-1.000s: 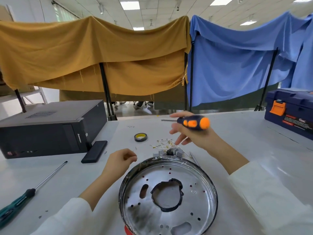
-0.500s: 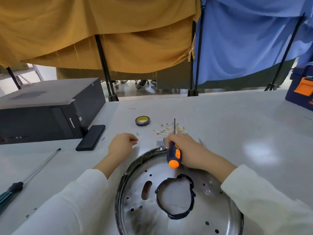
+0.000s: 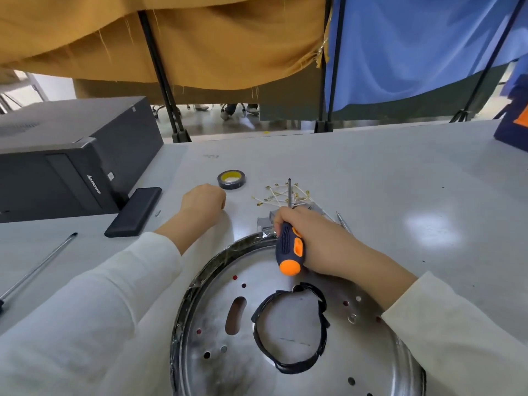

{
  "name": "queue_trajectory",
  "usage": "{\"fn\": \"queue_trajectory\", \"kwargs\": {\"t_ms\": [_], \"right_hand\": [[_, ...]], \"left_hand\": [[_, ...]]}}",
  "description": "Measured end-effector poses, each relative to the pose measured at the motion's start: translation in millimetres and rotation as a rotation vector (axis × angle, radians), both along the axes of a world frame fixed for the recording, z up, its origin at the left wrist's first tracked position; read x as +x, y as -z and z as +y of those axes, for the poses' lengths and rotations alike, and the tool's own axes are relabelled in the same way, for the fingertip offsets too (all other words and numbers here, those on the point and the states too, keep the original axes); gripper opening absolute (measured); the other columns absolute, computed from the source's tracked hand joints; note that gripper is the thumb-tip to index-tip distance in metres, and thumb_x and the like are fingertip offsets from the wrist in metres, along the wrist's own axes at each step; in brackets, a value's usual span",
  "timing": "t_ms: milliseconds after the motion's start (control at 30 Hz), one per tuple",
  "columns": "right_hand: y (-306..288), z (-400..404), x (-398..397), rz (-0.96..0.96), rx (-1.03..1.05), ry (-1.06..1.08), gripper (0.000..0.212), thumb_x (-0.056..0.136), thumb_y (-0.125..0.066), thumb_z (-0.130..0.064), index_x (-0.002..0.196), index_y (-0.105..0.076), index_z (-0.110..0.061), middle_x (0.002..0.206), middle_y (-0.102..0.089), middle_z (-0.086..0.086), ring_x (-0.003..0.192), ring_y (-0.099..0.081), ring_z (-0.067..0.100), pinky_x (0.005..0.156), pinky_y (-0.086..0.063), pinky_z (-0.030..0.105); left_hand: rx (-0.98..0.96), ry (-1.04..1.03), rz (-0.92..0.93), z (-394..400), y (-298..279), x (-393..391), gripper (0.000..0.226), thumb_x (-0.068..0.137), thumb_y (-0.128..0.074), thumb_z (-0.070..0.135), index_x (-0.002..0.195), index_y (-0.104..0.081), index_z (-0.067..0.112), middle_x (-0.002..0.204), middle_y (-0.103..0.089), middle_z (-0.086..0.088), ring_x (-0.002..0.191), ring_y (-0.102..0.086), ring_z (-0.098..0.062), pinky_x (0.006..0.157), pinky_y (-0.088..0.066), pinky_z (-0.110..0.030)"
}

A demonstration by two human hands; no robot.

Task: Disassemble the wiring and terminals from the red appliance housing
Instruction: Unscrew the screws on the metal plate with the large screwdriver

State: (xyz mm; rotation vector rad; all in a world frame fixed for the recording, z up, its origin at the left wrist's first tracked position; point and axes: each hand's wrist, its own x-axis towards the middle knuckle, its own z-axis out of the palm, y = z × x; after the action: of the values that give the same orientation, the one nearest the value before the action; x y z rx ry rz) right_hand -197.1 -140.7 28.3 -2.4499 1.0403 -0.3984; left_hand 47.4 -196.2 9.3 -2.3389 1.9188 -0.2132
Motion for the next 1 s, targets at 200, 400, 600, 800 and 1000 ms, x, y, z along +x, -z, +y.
{"fn": "queue_trajectory", "kwargs": {"t_ms": [200,400,600,800,1000], "right_hand": [[0,-2,1,-0.025,0.011,0.001,0.038,0.081,-0.06,-0.008,0.097,-0.04,-0.034,0.105,-0.049,0.001,0.094,-0.046,0.019,0.078,-0.046,0.037],[-22,-6,-4,-0.314,0.256,0.084,0.068,0.063,-0.087,-0.023,0.109,-0.038,-0.027,0.113,-0.05,0.007,0.095,-0.052,0.02,0.081,-0.046,0.029],[-45,1,-26,-0.471,0.549,0.086,0.089,0.051,-0.085,-0.055,0.121,-0.039,-0.024,0.1,-0.054,-0.004,0.073,-0.061,0.001,0.07,-0.049,0.016],[-45,0,-50,-0.98,0.935,0.203,0.081,0.047,-0.063,-0.079,0.087,-0.048,-0.01,0.083,-0.037,0.007,0.069,-0.046,0.022,0.069,-0.051,0.034],[-35,-8,-82,-0.967,0.946,0.479,0.007,0.096,-0.051,-0.018,0.097,-0.055,-0.012,0.076,-0.049,0.011,0.066,-0.053,0.026,0.046,-0.049,0.027]], "left_hand": [[-0.017,-0.024,0.05,7,2,2,0.028,0.089,-0.05,0.007,0.11,-0.066,0.019,0.111,-0.061,-0.005,0.099,-0.058,-0.027,0.078,-0.049,-0.032],[-0.137,0.012,0.11,34,4,5,0.04,0.093,-0.052,0.012,0.131,-0.051,0.026,0.119,-0.055,-0.004,0.105,-0.057,-0.027,0.075,-0.048,-0.034],[-0.043,-0.012,0.915,72,-21,-16,0.022,0.097,-0.048,0.03,0.101,-0.067,0.018,0.105,-0.069,0.002,0.078,-0.064,-0.014,0.069,-0.051,-0.022],[0.086,0.079,1.1,108,-30,-38,0.037,0.091,-0.044,0.058,0.107,-0.064,0.031,0.104,-0.063,0.018,0.094,-0.056,0.001,0.075,-0.04,-0.016],[0.087,0.151,0.971,120,-24,-49,0.012,0.095,-0.053,0.033,0.102,-0.062,0.034,0.103,-0.065,0.01,0.091,-0.06,-0.002,0.07,-0.043,-0.012]]}}
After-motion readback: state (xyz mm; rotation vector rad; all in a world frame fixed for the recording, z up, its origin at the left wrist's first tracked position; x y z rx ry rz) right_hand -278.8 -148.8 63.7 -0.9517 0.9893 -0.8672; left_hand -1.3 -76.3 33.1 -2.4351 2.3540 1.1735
